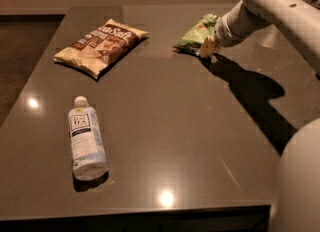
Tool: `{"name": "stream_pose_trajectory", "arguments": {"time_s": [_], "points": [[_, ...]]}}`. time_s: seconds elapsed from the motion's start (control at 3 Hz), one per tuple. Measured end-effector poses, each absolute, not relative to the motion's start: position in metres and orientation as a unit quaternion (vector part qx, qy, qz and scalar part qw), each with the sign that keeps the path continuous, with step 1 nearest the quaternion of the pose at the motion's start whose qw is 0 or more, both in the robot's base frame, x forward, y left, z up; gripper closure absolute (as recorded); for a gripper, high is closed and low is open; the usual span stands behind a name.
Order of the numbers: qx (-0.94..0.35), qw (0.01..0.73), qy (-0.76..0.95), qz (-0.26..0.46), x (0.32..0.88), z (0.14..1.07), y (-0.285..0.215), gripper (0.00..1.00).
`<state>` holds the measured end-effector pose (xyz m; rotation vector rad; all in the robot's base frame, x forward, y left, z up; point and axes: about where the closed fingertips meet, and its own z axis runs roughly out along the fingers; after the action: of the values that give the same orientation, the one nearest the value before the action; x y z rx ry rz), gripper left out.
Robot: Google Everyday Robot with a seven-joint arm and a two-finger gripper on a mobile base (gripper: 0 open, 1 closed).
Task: Move green jalapeno chip bag near blue plastic bottle
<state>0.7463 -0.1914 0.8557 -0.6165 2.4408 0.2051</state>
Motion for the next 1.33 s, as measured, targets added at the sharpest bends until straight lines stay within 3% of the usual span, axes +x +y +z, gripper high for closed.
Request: {"name": "stream_pose_trajectory", "arguments": {"time_s": [0.67, 1.33], "points": [[-0.29, 0.342, 0.886, 0.12, 0.7, 0.899, -0.176, 1.0], [-0.407, 0.371, 0.813, 0.19, 0.618, 0.943, -0.152, 1.0]]}}
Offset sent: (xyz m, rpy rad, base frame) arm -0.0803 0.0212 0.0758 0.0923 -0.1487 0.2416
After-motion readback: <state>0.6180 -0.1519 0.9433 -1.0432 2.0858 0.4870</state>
